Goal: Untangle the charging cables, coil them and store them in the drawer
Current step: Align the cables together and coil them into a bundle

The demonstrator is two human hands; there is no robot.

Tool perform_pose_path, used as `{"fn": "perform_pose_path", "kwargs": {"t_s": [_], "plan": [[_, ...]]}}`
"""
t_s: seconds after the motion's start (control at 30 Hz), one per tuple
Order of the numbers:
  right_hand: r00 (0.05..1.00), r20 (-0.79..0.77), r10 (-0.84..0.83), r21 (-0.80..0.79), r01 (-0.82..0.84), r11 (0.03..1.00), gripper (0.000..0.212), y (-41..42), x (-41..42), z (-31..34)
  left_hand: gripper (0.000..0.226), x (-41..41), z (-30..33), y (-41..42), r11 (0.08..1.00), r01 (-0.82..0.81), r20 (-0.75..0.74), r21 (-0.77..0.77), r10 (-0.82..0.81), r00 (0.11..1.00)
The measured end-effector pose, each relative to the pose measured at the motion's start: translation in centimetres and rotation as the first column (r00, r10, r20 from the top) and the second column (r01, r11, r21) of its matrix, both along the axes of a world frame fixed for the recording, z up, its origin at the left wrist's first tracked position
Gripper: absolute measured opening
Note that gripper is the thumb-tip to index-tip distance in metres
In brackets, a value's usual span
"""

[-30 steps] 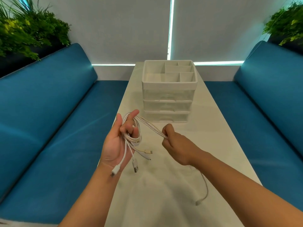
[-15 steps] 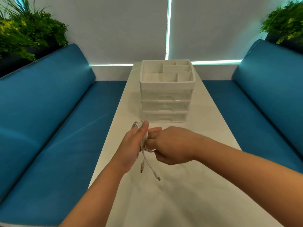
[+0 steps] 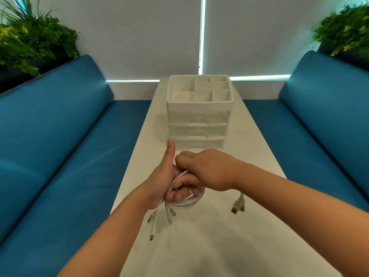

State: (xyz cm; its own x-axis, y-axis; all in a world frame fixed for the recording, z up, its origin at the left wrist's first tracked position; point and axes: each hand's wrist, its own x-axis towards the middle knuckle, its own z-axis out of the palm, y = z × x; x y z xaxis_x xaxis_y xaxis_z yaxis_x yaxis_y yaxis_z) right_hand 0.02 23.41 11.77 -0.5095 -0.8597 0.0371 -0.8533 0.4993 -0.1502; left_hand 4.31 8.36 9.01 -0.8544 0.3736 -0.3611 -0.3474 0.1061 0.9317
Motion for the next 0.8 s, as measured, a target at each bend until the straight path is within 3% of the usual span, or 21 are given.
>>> {"fn": "perform_pose_path", "kwargs": {"t_s": [0.2,0.4,0.7,0.8], "plan": [[0.990,0.090,-0.113,-0.106,0.123,0.987,0.031,-0.2,0.0,-0.4,0.114,-0.8,0.5,-0.2,0.997,-0.070,0.007,0.025,0.070,0.998],[0.971,0.117,-0.207,-0.253,0.231,0.939,0.030,0.3,-0.7,-1.0,0.086,-0.5,0.5,1.2,0.946,-0.321,-0.144,-0.044,0.312,0.939],[0.976,0.136,-0.173,-0.357,0.211,0.910,0.017,1.6,-1.8,-0.8,0.067,0.2,0.9,2.0,0.970,-0.214,-0.351,-0.116,0.162,0.922],[0.972,0.140,-0.186,-0.394,0.227,0.890,0.015,1.8,-1.9,-1.1,0.066,0.1,0.5,2.0,0.960,-0.271,-0.369,-0.076,0.225,0.902]]}}
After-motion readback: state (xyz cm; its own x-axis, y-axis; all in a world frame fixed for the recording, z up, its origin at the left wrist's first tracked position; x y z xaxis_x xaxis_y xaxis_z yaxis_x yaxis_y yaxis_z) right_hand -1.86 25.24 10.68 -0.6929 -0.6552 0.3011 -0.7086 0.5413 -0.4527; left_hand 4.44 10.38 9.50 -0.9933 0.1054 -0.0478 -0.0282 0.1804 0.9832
